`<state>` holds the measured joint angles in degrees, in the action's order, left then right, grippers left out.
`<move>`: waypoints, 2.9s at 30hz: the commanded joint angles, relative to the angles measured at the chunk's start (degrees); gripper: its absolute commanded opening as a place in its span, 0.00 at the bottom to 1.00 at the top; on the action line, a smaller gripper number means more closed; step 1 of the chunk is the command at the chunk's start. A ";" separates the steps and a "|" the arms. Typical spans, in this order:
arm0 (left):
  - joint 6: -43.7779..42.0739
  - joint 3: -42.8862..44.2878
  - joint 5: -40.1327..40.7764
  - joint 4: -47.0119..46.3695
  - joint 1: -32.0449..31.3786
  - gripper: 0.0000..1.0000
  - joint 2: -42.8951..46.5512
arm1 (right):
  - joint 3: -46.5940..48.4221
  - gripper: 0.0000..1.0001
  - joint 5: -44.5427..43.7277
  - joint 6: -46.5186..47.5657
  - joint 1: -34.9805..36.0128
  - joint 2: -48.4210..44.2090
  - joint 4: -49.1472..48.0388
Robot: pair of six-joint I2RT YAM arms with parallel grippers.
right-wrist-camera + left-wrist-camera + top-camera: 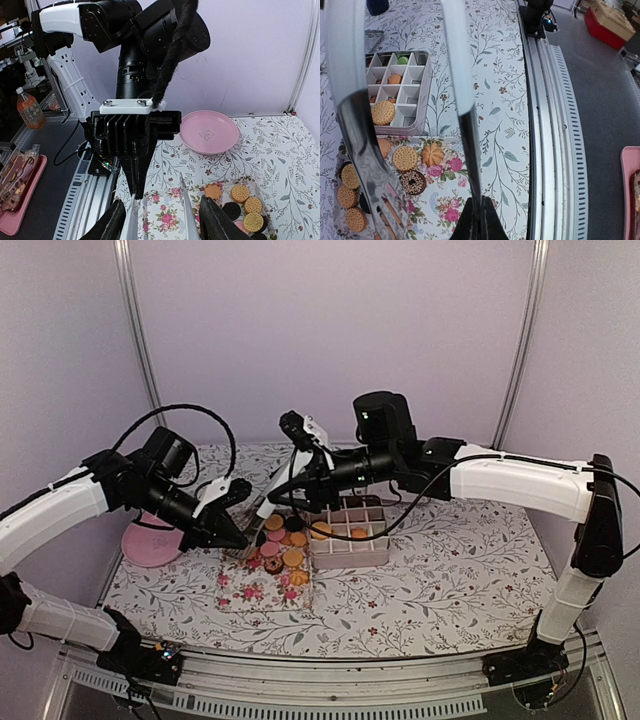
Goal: Pack the cookies
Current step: Pass from the left arm to the right, then adjust the fake cookies in the empty pocket of the box.
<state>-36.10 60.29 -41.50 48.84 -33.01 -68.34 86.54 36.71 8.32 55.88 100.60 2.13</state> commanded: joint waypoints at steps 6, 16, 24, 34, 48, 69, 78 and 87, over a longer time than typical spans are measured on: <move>-0.72 3.15 -1.43 0.07 -0.55 0.00 -1.59 | 1.35 0.35 -3.08 0.47 1.33 1.09 -0.28; 0.70 4.81 2.42 -0.28 0.60 0.51 -3.20 | -1.41 0.25 -11.60 -0.03 0.28 0.68 -0.06; 0.60 6.47 1.99 1.06 7.74 0.78 -3.01 | -6.44 0.32 -20.13 1.13 -2.03 -3.38 -0.09; 0.71 4.70 1.81 1.97 12.12 0.78 -2.24 | -14.01 0.36 -27.96 1.26 -5.06 -9.79 -2.37; 2.34 2.90 1.79 0.63 12.51 0.77 -1.87 | -15.95 0.38 -35.38 -1.58 -7.65 -8.72 -8.67; 2.61 1.60 2.99 -0.51 12.80 0.75 -1.34 | -15.35 0.37 -27.65 -5.13 -8.50 -3.75 -10.41; 2.85 1.58 2.45 -0.92 12.80 0.74 -1.71 | -17.90 0.35 -25.92 -6.10 -8.50 -6.63 -8.47; 3.05 1.59 2.38 -1.06 12.76 0.74 -1.46 | -18.73 0.37 -27.40 -5.45 -8.65 -7.34 -7.85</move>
<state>-33.56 62.59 -38.39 48.75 -20.93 -70.74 67.64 9.54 2.98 47.62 95.22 -5.52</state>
